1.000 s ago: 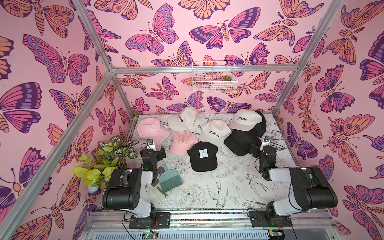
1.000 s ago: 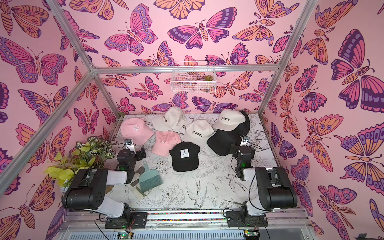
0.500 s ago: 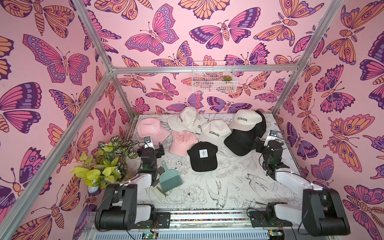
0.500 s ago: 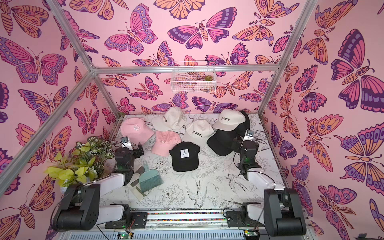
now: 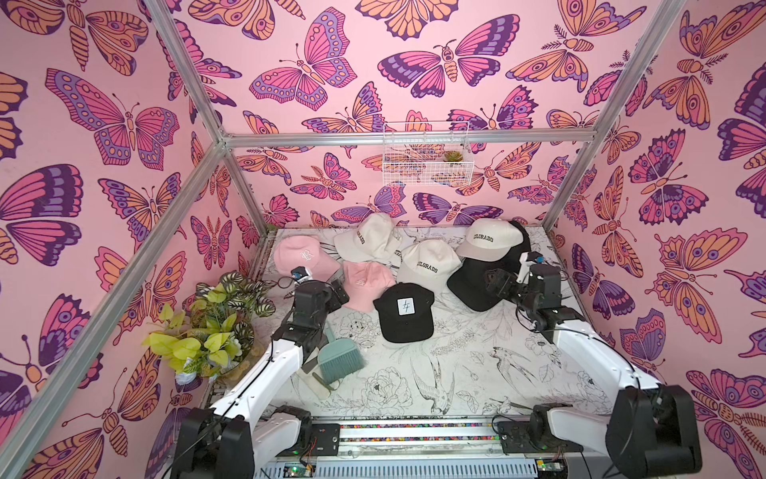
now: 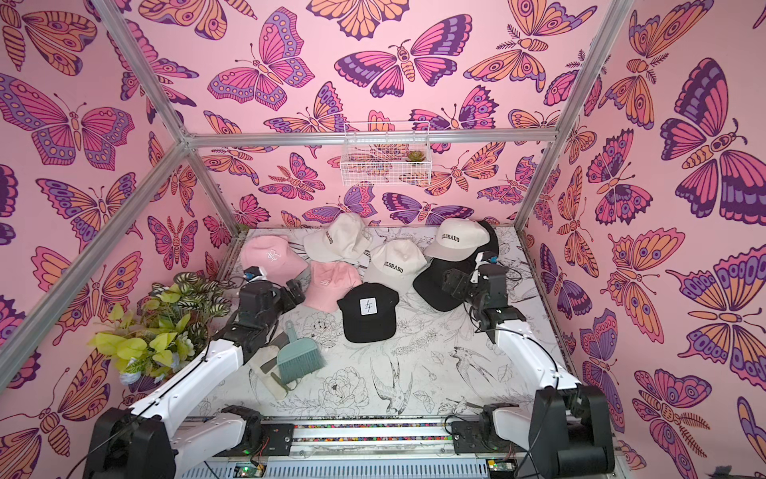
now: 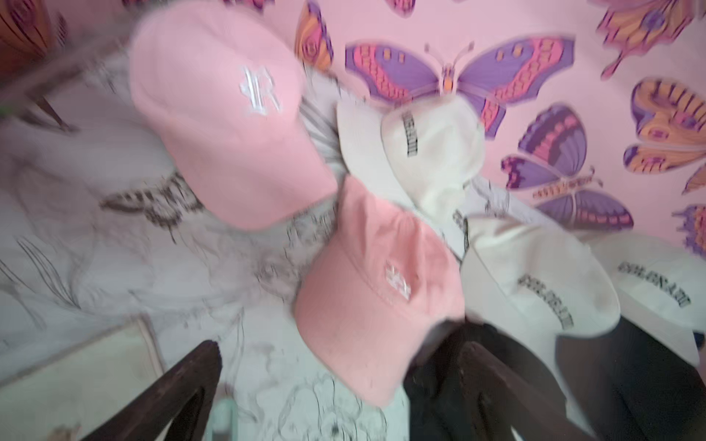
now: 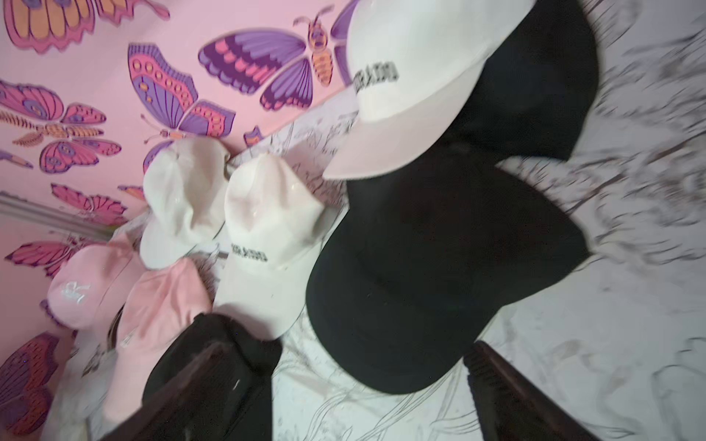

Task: Stack the baseball caps by color
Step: Pick up the baseball cap from the center of the board.

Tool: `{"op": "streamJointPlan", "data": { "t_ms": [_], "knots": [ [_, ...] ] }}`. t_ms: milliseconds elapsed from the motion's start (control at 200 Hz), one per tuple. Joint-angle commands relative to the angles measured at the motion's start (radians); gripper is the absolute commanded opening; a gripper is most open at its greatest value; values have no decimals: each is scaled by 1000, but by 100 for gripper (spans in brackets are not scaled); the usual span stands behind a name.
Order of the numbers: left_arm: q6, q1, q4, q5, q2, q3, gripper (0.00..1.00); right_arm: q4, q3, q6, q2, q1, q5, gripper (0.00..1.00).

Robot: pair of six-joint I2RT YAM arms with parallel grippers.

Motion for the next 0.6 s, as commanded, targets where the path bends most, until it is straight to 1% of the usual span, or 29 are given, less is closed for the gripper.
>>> {"op": "streamJointPlan", "data": {
  "t_ms": [0,55,115,195,250,295,305,325,400,486,596],
  "knots": [
    [-92,-35,-170,187,26,58,100,-109,106,25,72,89,-112,99],
    [-116,-54,-184,247,32,58,100,-140,154,-10,123,139,-113,99],
    [-136,-73,-180,339,49,60,100,-158,200,-39,185,184,-127,99],
    [-139,-111,-185,451,93,83,100,-190,270,-76,276,222,-177,99],
    [-151,-149,-184,495,121,98,100,-230,328,-113,352,244,-209,99],
    [-155,-181,-184,517,133,109,100,-275,383,-157,409,263,-240,99],
    [-157,-188,-184,520,162,111,100,-287,396,-168,421,268,-245,99],
    [-159,-200,-184,526,177,114,100,-308,419,-188,444,277,-257,99],
    [-168,-239,-184,528,208,115,100,-401,522,-272,534,315,-280,99],
    [-181,-258,-180,535,229,101,100,-497,633,-361,630,356,-256,99],
    [-165,-262,-180,573,242,88,100,-536,743,-398,731,383,-215,99]
  ]
}}
